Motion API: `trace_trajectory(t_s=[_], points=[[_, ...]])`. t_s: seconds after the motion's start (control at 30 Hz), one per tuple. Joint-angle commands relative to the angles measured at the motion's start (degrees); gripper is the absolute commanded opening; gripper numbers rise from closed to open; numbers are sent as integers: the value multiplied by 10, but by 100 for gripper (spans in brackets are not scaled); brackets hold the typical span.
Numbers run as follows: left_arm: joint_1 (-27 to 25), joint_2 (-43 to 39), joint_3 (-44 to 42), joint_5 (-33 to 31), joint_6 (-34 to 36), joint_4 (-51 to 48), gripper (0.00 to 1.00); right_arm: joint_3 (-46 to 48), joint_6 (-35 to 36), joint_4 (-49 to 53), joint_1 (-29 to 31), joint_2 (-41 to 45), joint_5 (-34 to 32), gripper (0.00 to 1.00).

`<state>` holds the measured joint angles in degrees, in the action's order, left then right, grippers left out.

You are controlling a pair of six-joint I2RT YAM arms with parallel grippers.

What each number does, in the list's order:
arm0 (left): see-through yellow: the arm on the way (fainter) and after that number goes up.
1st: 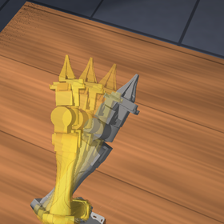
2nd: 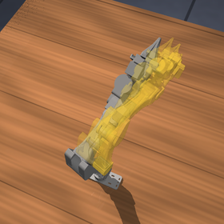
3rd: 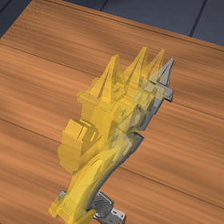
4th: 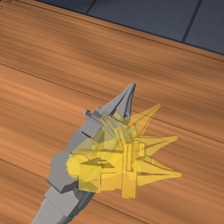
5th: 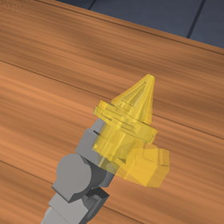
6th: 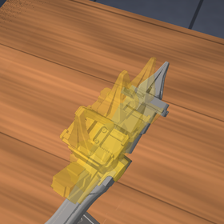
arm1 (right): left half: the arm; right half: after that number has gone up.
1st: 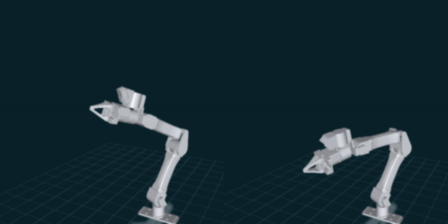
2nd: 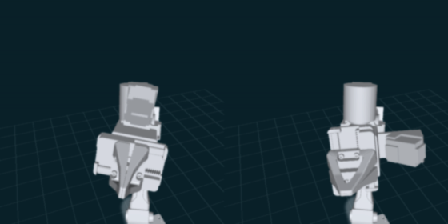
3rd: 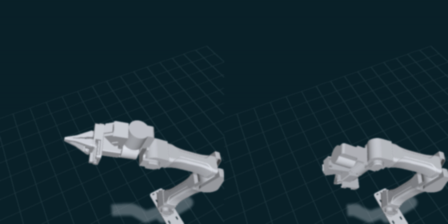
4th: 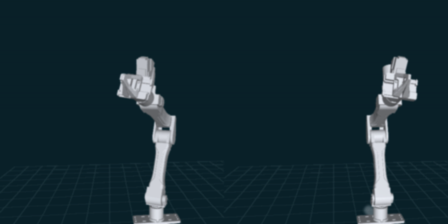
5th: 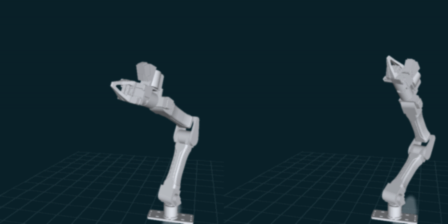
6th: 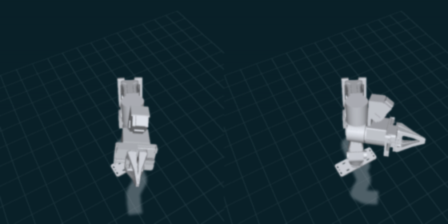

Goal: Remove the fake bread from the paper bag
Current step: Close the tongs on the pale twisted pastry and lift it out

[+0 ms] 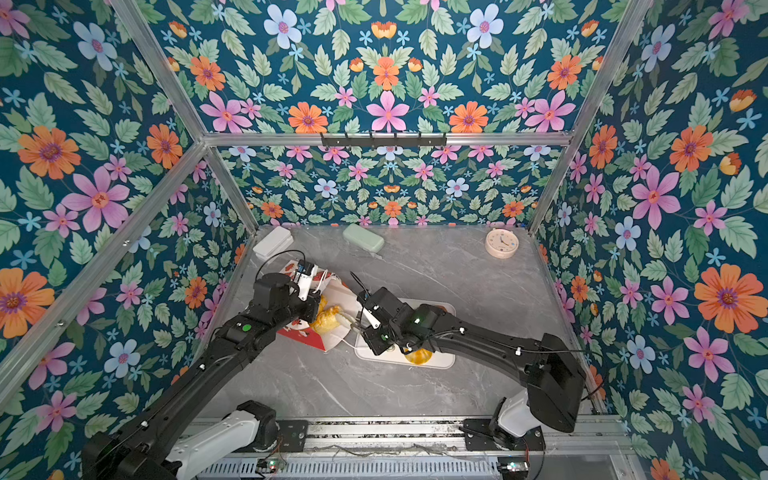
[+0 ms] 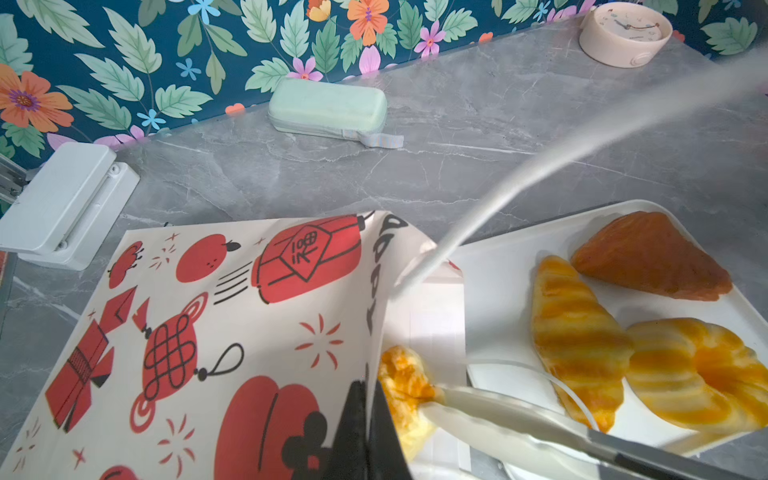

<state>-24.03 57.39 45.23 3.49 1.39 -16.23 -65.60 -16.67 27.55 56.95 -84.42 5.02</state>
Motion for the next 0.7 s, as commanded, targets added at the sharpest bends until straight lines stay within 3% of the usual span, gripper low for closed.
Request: trace_trajectory(t_s=[0.0, 0.67], points=[[1, 2, 6, -15, -9, 11, 0, 4, 11, 25, 0, 22, -22, 16], [5, 4, 10, -27, -15, 12, 0, 47, 16, 60, -10, 133, -109, 16]])
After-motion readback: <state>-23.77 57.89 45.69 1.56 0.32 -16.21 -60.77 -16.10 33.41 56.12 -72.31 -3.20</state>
